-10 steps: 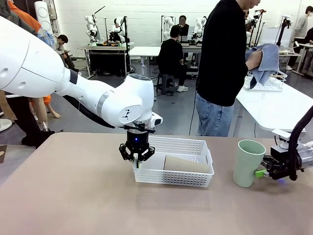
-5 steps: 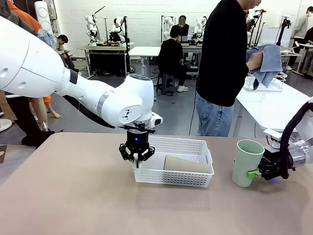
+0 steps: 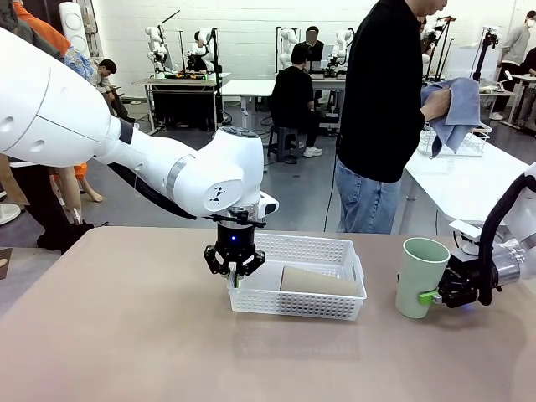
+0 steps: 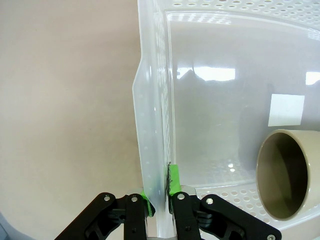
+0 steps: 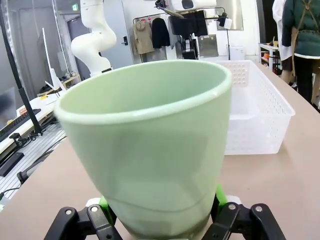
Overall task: Clean and organize the cups into the basket.
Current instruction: Pick up the Reusable plastic cup from the right side of the table and stack it inside the Organizing basket in the center of the table.
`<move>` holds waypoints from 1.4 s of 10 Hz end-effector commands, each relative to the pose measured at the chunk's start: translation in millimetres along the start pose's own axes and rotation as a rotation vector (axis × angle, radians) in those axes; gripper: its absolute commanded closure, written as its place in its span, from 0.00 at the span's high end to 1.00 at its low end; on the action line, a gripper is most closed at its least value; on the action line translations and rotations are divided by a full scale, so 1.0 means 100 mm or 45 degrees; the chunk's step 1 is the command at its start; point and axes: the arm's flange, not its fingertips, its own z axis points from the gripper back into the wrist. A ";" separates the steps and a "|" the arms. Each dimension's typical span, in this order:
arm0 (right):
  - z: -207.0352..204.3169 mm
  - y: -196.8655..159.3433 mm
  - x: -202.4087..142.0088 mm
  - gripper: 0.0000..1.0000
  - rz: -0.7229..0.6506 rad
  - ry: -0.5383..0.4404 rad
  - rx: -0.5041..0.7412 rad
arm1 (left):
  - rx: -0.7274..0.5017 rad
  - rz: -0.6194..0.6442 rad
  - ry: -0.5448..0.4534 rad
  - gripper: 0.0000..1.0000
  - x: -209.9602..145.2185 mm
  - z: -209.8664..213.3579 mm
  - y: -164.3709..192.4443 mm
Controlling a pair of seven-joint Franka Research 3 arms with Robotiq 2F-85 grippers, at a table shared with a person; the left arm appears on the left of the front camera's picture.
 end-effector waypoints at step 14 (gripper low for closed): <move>-0.19 0.42 2.13 0.00 -0.008 -0.046 -0.315 | 0.002 -0.002 0.001 0.00 0.00 -0.01 0.00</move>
